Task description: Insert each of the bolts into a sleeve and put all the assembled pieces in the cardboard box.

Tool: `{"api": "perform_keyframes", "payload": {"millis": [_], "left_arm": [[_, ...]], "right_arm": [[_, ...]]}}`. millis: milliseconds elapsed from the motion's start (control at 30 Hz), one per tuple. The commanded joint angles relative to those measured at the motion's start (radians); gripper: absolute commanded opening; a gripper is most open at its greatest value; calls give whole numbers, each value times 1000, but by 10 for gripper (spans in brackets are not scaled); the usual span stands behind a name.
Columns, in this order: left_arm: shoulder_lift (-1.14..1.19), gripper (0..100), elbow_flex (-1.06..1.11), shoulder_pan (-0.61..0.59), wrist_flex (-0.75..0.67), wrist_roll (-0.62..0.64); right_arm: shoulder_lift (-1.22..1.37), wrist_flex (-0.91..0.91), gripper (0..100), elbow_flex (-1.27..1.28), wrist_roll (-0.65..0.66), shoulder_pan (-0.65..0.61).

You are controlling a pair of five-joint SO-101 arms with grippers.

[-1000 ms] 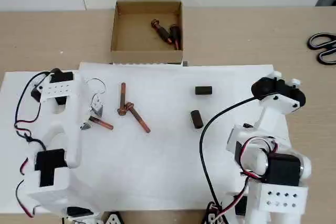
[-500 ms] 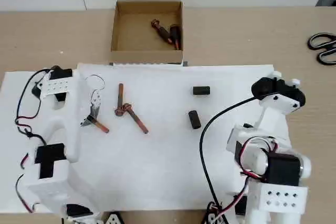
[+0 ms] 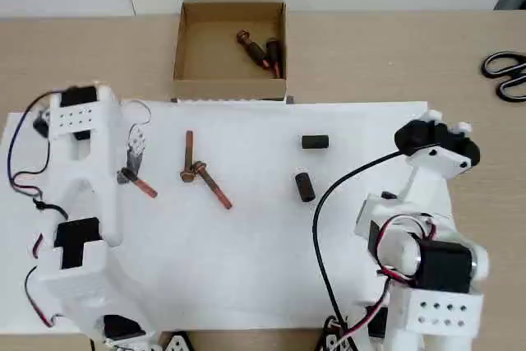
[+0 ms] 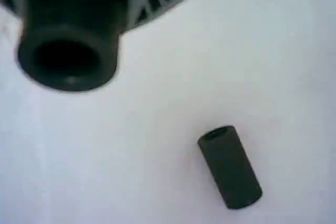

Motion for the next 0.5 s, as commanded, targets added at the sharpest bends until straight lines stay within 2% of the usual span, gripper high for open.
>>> {"api": "perform_keyframes", "payload": {"millis": [0,200,333,467], "left_arm": [[-9,5,-203,6,130,-46],[-121,5,-367,55,146,-150],[-310,5,-378,166,137,-270],[-456,5,-377,261,137,-368]], "right_arm": [[-15,-13,3,-124,0,-15],[-15,-18,3,-213,26,-119],[-15,-12,2,-227,32,-191],[-18,-7,2,-227,110,-231]]}}
